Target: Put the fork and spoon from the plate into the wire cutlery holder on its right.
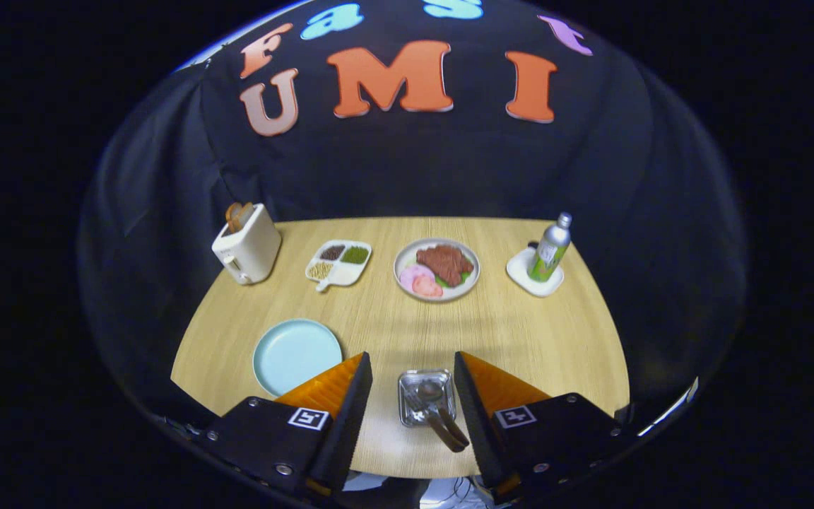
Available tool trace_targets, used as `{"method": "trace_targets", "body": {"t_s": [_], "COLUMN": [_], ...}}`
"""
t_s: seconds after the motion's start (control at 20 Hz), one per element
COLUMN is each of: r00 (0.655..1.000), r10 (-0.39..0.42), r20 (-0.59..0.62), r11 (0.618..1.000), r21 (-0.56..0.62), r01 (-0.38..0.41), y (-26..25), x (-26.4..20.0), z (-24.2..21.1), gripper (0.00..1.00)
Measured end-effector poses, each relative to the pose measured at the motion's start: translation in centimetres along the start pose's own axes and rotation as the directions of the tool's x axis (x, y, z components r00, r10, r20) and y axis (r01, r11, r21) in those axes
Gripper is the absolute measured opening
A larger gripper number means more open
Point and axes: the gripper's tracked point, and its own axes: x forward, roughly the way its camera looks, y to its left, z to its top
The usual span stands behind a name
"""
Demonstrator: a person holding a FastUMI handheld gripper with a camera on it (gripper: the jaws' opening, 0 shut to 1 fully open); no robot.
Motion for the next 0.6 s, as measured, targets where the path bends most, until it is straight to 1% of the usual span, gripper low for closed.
{"method": "trace_targets", "body": {"t_s": [0.05, 0.1, 0.15, 0.2, 0.3, 0.4, 0.45, 0.6], "r00": [0.998, 0.991, 0.979, 0.963, 0.918, 0.869, 0.844, 0.778], "r10": [-0.003, -0.013, -0.020, -0.026, -0.034, -0.068, -0.084, -0.099], "r20": [0.066, 0.135, 0.202, 0.269, 0.395, 0.490, 0.530, 0.620], "r11": [1.000, 1.000, 1.000, 1.000, 0.999, 0.998, 0.996, 0.994], "r21": [0.000, 0.003, 0.012, 0.021, 0.024, 0.019, 0.019, 0.019], "r01": [0.003, 0.013, 0.018, 0.021, 0.027, 0.068, 0.087, 0.112], "y": [0.1, 0.7, 0.7, 0.6, 0.7, -0.2, -0.6, -0.9], "x": [-0.8, -1.7, -2.5, -3.9, -6.2, -8.4, -9.6, -12.5], "z": [1.7, 3.1, 4.7, 6.4, 9.7, 11.9, 13.1, 15.4], "gripper": [0.76, 0.78, 0.82, 0.83, 0.87, 0.89, 0.89, 0.89]}}
